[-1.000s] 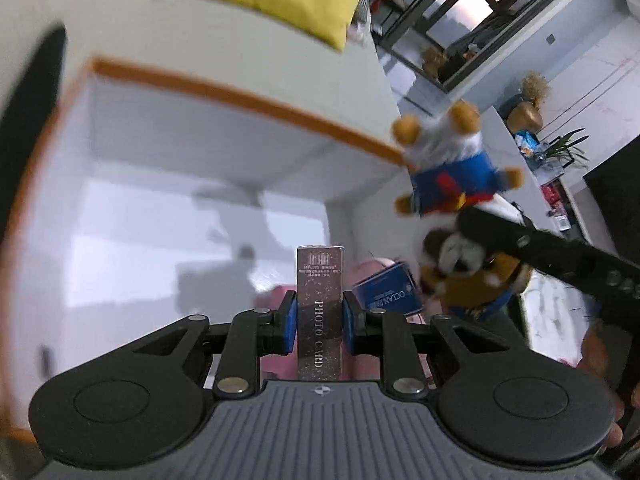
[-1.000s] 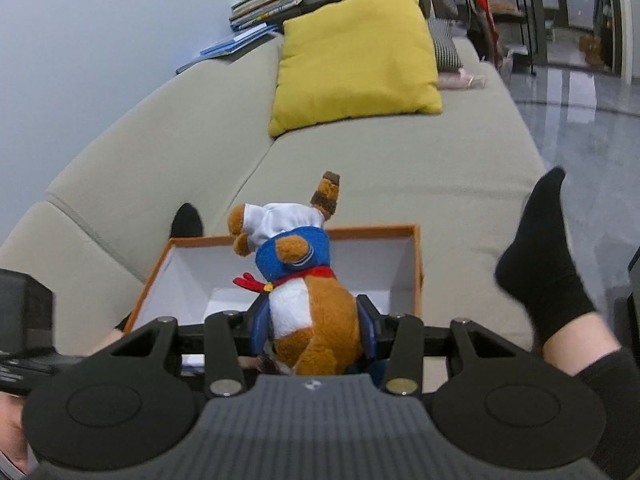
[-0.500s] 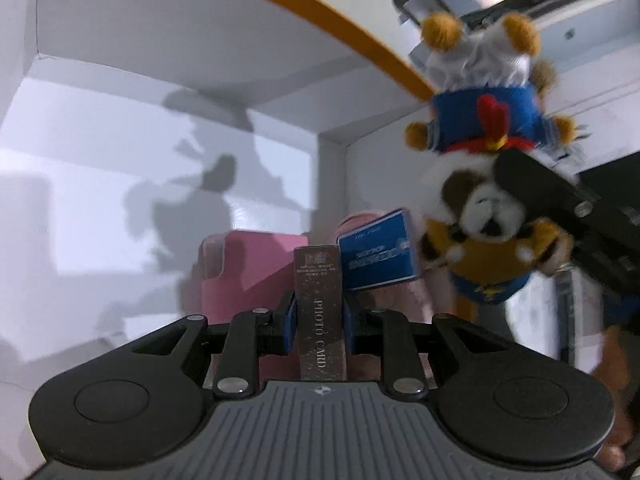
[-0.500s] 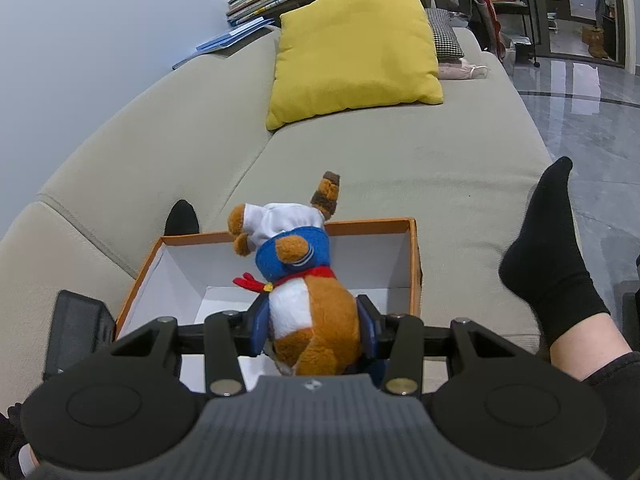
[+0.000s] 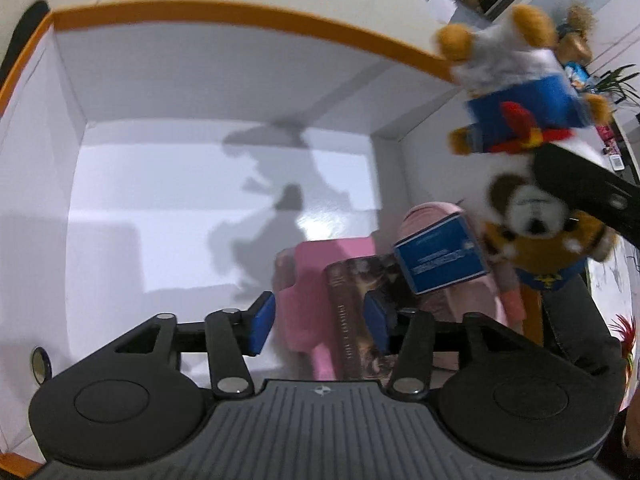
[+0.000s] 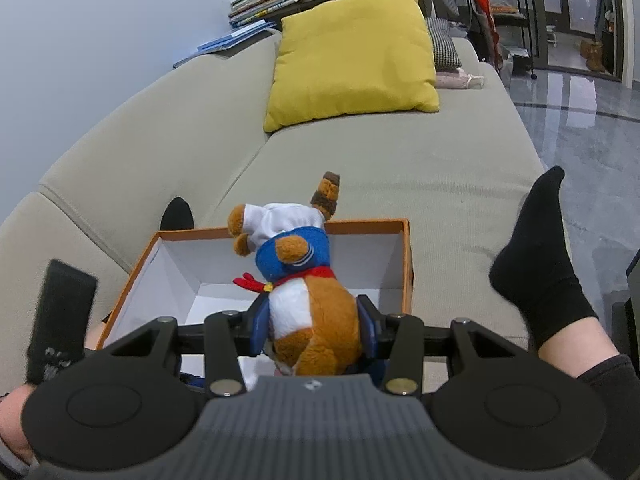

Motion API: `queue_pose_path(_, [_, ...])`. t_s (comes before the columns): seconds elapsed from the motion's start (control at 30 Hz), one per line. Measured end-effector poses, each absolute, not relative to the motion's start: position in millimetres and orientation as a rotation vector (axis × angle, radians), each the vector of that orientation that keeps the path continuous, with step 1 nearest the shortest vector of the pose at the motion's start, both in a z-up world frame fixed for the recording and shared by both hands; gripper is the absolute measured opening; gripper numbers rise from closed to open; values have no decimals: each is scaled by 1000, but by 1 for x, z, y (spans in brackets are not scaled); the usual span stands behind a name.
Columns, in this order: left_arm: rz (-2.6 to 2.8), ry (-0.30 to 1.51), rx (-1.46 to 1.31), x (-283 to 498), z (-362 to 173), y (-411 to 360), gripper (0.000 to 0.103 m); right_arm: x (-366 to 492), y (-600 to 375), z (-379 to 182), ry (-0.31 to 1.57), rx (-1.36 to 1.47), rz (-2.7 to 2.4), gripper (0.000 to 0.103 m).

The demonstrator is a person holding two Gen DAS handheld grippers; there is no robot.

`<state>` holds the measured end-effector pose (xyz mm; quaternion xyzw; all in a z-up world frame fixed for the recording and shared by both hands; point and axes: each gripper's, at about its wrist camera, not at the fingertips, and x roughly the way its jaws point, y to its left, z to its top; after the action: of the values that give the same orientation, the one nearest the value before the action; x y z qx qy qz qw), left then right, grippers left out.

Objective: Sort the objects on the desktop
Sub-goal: 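Lower the photo-card box into the orange box and open the left gripper, then lower the plush duck into the orange box and open the right gripper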

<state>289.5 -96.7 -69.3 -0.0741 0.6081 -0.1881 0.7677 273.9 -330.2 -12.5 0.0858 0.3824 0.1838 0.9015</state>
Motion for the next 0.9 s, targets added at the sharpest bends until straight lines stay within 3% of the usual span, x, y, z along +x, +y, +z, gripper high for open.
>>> queue_pose_path(0.2, [-451,1431,-291,301,-90,-94,60,273,-329,-14,794,175,388,47])
queue_pose_path(0.47, [-457,1444,-265,307,-93,-102,62,274,-328,-17,811,177,395,47])
queue_pose_path(0.7, [-498,1431,-294,308,-92,-103,61,271,-325,-13,828,235,426,47])
queue_pose_path(0.77, [-528,1411,-349,308,-89,-95,54,269,-325,-11,829,265,433,47])
queue_pose_path(0.9, [-539,1309,-364,299,-65,-75,52,266,-325,-6,819,311,429,47])
